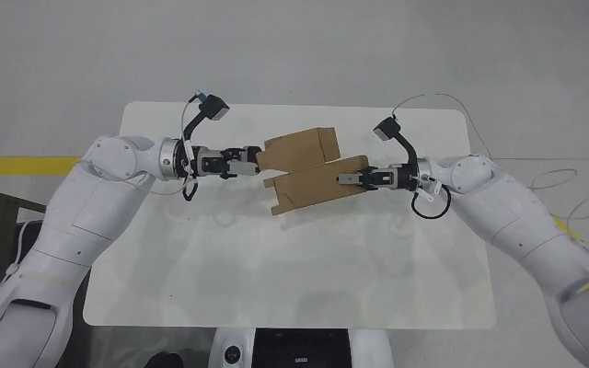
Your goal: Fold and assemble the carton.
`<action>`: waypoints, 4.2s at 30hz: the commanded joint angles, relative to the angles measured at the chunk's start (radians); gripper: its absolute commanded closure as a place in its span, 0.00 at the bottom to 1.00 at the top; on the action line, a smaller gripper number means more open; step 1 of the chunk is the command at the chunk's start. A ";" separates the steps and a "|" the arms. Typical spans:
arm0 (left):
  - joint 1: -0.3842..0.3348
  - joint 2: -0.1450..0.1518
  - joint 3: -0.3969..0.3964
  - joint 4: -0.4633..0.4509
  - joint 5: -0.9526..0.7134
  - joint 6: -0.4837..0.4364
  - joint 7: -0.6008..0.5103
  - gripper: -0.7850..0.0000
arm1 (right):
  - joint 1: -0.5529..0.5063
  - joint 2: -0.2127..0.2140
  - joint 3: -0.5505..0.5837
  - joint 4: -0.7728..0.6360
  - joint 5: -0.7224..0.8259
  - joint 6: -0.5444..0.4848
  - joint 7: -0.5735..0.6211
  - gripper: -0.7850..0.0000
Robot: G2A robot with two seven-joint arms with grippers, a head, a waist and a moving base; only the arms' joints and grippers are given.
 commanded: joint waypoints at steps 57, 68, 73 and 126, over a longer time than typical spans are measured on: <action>0.023 -0.074 -0.052 0.093 -0.062 0.200 0.039 0.55 | -0.055 -0.057 0.095 -0.008 -0.062 -0.003 -0.003 1.00; 0.028 -0.083 -0.061 0.100 -0.011 0.211 0.051 0.56 | -0.060 -0.063 0.112 -0.010 -0.072 0.002 0.002 1.00; 0.032 -0.084 -0.069 0.102 0.042 0.205 0.073 0.58 | -0.064 -0.065 0.119 -0.005 -0.080 0.004 0.004 1.00; 0.108 -0.084 -0.182 -0.008 0.106 0.252 0.071 0.14 | -0.082 -0.095 0.183 0.054 -0.152 0.007 0.007 1.00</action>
